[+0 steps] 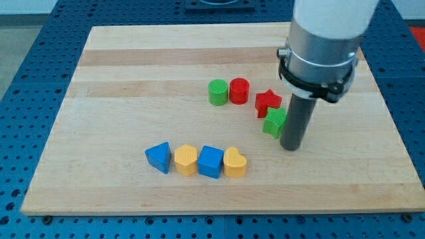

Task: Separate blue cube and yellow heart

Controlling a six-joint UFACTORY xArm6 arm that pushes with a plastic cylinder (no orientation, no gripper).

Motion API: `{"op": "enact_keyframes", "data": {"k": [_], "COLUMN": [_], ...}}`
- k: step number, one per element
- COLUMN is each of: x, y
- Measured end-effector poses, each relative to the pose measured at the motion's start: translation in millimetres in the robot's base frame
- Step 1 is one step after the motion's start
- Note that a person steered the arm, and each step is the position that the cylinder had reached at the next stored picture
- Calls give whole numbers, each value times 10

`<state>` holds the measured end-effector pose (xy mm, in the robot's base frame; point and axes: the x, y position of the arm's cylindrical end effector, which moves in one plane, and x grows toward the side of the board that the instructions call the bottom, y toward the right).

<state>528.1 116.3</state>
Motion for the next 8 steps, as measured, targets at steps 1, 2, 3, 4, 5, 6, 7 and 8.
{"op": "enact_keyframes", "data": {"k": [1, 2, 3, 4, 5, 6, 7, 8], "x": [413, 659, 644, 446, 296, 376, 407, 395], "y": [115, -154, -634, -841, -920, -1046, -1408, -1649]}}
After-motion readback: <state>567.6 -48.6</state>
